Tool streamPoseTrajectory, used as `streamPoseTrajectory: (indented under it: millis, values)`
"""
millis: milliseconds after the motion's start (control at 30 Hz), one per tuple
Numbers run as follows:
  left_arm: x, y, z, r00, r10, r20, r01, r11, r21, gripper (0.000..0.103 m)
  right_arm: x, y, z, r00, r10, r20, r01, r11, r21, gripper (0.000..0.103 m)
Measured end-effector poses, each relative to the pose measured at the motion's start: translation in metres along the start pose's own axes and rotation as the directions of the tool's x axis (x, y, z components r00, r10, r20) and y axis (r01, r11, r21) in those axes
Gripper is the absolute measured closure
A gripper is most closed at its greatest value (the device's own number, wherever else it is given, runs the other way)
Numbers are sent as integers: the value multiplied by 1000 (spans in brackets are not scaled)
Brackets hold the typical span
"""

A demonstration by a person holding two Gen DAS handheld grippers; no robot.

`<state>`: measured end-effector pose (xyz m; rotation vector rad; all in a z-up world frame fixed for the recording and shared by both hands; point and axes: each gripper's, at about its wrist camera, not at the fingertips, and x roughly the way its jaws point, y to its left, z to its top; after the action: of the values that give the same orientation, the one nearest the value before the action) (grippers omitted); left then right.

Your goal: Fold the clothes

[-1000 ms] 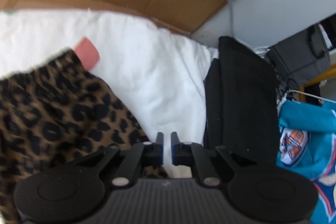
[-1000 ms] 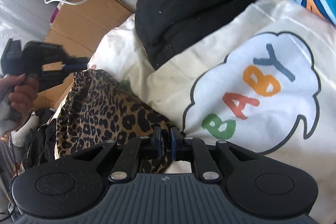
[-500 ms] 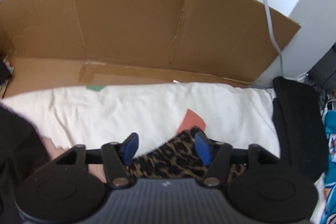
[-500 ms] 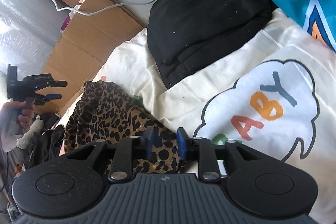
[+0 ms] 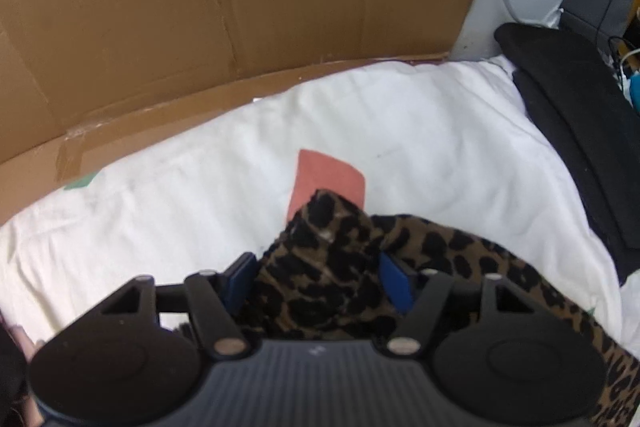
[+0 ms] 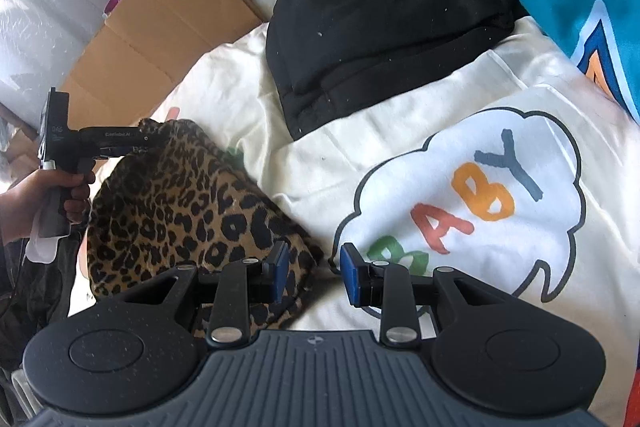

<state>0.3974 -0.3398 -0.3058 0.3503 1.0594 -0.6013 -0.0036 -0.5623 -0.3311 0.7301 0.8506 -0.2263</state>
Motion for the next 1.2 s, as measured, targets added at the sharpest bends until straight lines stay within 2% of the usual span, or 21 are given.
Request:
streamPoseTrajectory:
  millis: [100,367,467,700,867,967,1133,1167,1200]
  values:
    - [-2,6,-10,1000,-20,12,20,1000,-8,38,2,0,-1,1000,-3,-5,3,1000,0,73]
    - [-13,12,-13,1000,-2,23,1,1000,24,49,4,1,-2,1000,-3,-7,3,1000,1,73]
    - [-14,21,-9,1000,-4,16,4,1000,-1,50,5,2,-2,1000,0,-8,0,1000,0,73]
    - [-8,17,2,999,-2,34,1,1000,13,51,12,9,-1,1000,1,-14,-2,1000,-20,71]
    - [1,10,6,1000,-1,30,1,1000,19,50,26,13,0,1000,-4,-31,3,999,-33,71]
    - [2,9,5,1000,-1,29,0,1000,28,50,39,15,-2,998,23,-62,-24,1000,-20,68]
    - [3,10,5,1000,4,29,-5,1000,28,50,50,17,-7,998,6,-70,-8,999,-31,66]
    - [4,9,5,1000,9,29,-10,1000,21,50,49,15,-8,998,9,-67,-11,1000,-24,77]
    - [5,7,4,999,17,34,-17,1000,22,50,48,13,-8,998,17,-67,-18,1000,-12,93]
